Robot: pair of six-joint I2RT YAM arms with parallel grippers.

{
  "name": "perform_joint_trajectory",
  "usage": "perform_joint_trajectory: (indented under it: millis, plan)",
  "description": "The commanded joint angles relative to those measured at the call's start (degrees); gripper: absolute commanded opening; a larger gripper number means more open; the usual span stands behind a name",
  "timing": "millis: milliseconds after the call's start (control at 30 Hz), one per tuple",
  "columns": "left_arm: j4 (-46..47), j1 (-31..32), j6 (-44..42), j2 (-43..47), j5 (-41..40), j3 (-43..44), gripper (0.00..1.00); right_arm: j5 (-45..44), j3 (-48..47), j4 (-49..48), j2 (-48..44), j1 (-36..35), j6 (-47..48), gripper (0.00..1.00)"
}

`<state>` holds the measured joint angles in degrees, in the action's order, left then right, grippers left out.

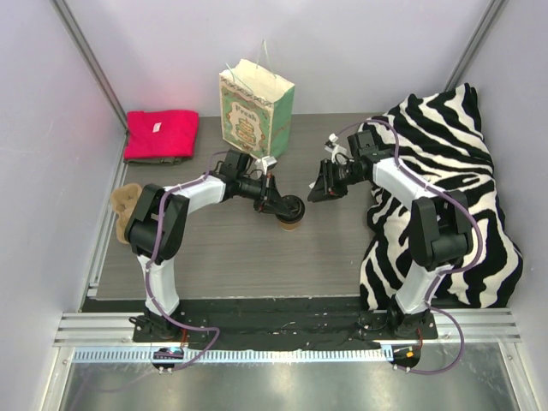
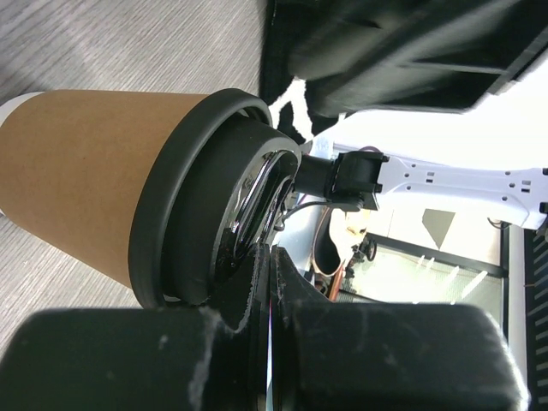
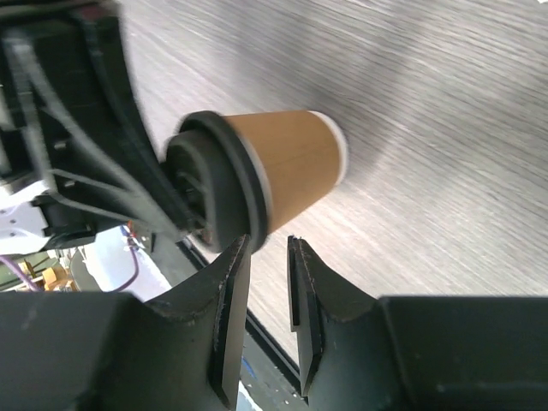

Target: Pack the takeout coffee

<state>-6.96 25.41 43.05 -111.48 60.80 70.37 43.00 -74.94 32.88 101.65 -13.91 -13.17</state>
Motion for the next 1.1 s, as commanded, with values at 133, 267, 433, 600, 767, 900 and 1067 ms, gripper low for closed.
perform_joint_trajectory:
  millis: [133,267,433,600,767,900,1067]
  plan:
    - [-3.76,-0.10,-2.88,-2.78,-6.13,-0.14,0.00,-1.43,-1.35,0.25,1.54,-1.03,1.83,0.32]
    - [-3.94,-0.01,-2.88,-3.04,-6.04,0.03,0.00,-1.34,-1.88,-0.19,2.15,-1.64,1.57,0.32]
    - [-4.02,-0.10,-2.88,-3.04,-6.13,0.21,0.00,-1.61,-2.23,-0.45,2.42,-2.35,1.57,0.32]
    - [-4.20,-0.01,-2.97,-3.22,-6.04,0.30,0.00,-2.22,-2.76,-0.80,2.86,-3.40,1.66,0.32]
    - [-4.29,-0.01,-3.14,-3.22,-6.30,0.21,0.00,-4.77,-3.20,-0.80,3.03,-4.19,1.66,0.30]
    - [-4.90,-0.10,-3.67,-3.48,-6.48,0.21,0.00,-8.02,-3.11,-0.71,3.03,-4.54,0.17,0.22]
    - [-5.87,-0.10,-4.02,-4.36,-6.65,0.38,0.00,-6.97,-3.55,-0.98,2.24,-4.55,-1.16,0.24]
